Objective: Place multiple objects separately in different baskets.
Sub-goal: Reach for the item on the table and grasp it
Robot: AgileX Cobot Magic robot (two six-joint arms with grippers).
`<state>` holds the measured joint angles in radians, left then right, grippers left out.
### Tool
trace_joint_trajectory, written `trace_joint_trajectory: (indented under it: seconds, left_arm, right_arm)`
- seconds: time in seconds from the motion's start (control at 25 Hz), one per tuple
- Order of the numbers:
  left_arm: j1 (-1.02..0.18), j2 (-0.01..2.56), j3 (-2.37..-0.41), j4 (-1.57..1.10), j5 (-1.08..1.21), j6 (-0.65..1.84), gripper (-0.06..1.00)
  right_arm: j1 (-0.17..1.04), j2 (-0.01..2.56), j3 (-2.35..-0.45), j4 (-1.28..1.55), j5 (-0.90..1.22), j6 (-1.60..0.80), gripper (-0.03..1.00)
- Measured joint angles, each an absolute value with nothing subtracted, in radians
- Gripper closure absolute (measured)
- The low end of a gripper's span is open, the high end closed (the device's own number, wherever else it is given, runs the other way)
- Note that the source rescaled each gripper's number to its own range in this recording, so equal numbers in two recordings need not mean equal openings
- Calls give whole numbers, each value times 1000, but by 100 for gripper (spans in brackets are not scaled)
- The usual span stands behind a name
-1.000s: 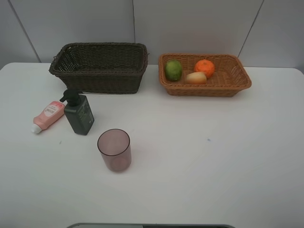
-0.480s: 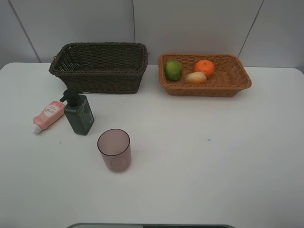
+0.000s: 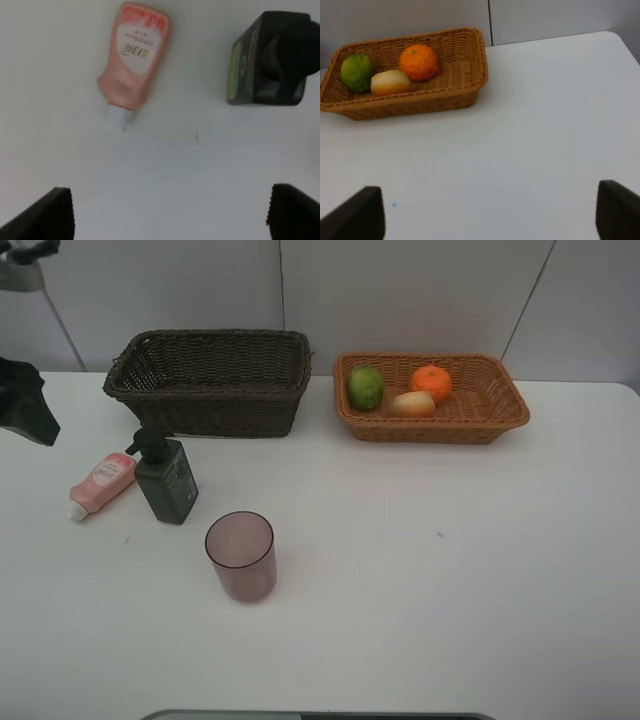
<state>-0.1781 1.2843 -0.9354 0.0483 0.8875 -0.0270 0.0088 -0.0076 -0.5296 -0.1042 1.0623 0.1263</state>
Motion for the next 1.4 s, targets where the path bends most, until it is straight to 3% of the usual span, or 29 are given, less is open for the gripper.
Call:
trace_joint_trajectory:
  seconds: [0.28, 0.44, 1.16, 1.4]
  left_arm:
    - [-343, 1505, -1162, 39, 922, -110, -5]
    - [-372, 1622, -1252, 38, 969, -170, -5]
    - [-372, 1824, -1260, 95, 923, -307, -5]
    - [-372, 1839, -1216, 93, 810, -313, -5]
  right_arm:
    - [9, -8, -530, -104, 1062, 126, 16]
    - [9, -8, -530, -104, 1062, 126, 16]
    - [9, -8, -530, -103, 1062, 126, 16]
    - [9, -8, -530, -103, 1062, 126, 16]
